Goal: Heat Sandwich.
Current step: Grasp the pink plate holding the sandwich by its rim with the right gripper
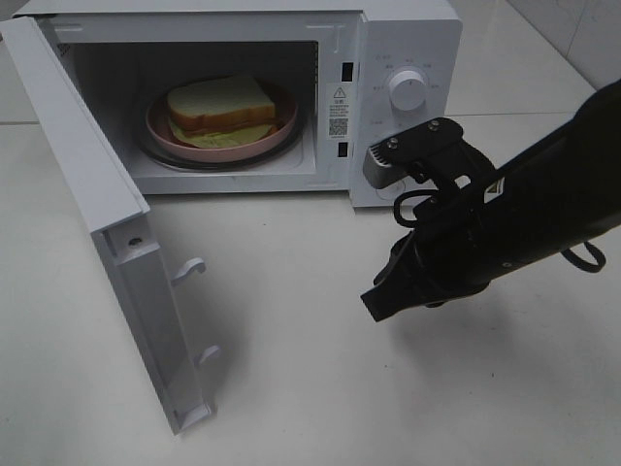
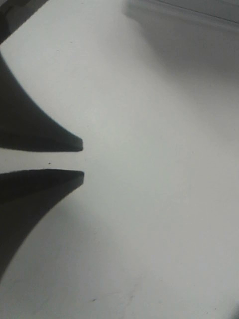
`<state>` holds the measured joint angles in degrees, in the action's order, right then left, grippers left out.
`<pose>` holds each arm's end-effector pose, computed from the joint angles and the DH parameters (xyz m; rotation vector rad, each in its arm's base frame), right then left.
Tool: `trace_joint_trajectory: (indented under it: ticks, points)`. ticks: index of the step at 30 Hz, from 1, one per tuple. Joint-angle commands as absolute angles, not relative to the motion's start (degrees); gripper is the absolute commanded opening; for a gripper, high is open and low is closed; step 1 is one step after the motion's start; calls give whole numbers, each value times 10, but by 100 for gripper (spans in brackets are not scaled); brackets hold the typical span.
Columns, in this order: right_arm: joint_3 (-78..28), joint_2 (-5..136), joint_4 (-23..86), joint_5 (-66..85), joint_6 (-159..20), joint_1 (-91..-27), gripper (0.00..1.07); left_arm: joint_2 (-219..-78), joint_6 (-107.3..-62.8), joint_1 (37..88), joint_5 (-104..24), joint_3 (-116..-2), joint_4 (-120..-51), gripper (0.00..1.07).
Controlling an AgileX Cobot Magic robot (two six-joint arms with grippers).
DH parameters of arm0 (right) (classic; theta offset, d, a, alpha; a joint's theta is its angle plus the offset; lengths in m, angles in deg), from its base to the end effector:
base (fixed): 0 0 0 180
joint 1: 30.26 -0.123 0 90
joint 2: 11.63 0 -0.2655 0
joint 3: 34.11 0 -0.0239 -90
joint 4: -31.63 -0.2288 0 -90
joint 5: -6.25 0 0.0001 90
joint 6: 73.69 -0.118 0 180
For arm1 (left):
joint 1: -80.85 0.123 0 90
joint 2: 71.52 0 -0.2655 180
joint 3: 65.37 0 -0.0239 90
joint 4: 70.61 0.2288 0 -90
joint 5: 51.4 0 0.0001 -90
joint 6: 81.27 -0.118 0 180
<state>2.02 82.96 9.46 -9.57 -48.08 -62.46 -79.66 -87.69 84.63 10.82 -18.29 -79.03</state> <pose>0.2277 0.1578 0.1598 -0.8393 2.4208 0.3211 0.0165 -0.0142 0.2572 0.0578 2.0407 -0.0646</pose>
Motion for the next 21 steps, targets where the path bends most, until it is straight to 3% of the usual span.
trace_joint_trajectory:
  ticks: [1, 7, 21]
  points:
    - [-4, 822, 149, -145, -462, -625, 14, -787, -877, 849, 103, -183, -790, 98]
    - [-48, 822, 227, -207, -458, -625, 16, -787, -877, 849, 103, -183, -790, 98]
    - [-132, 822, 277, -335, -178, -625, 21, -787, -877, 849, 103, -183, -790, 98]
